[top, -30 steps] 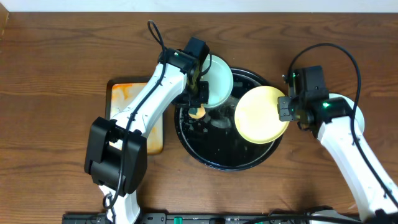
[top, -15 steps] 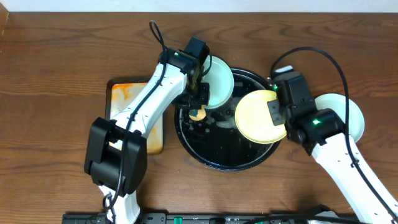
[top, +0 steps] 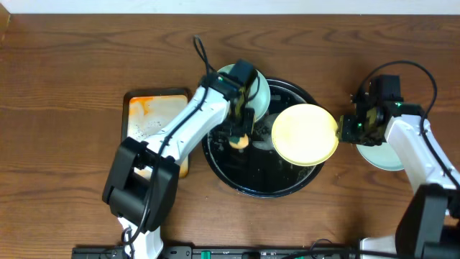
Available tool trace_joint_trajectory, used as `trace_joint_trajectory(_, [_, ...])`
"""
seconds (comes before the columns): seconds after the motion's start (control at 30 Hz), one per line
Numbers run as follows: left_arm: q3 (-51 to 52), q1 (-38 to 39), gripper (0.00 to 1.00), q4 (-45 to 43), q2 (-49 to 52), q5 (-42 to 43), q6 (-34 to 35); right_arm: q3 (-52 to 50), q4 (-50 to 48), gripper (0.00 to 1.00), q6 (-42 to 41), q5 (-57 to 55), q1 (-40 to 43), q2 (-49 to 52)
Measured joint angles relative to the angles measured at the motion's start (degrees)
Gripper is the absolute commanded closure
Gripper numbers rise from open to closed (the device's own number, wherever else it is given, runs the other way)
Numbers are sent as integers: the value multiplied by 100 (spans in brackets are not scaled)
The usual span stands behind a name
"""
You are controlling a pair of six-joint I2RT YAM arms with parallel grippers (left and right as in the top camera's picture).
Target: Clean dirty plates on tray and stack at the side
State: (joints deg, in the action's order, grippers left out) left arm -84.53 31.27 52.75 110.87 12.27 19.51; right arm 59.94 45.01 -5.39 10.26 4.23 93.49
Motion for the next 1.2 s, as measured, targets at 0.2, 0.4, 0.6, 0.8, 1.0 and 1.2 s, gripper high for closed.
trace_joint_trajectory(0.2, [376,-66,56,-7,0,-175,144,0,-122,79,153,577,4,422])
trace_joint_trajectory(0.4, [389,-68,54,-15,-7,-144,184,0,-273,99,201,660,4,483])
trace_joint_trajectory(0.6, [396,-79,52,-13,-393,-48,170,0,-315,99,201,636,4,474])
trace_joint_trajectory(0.8, [396,-308,50,7,-1502,-17,142,0,-251,99,201,400,4,79])
trace_joint_trajectory(1.0, [396,-828,46,192,-2393,-129,98,0,-315,99,201,146,-9,-363])
trace_joint_trajectory(1.2, [396,-1097,46,382,-2658,-214,-9,11,-297,99,201,-210,-192,-1016])
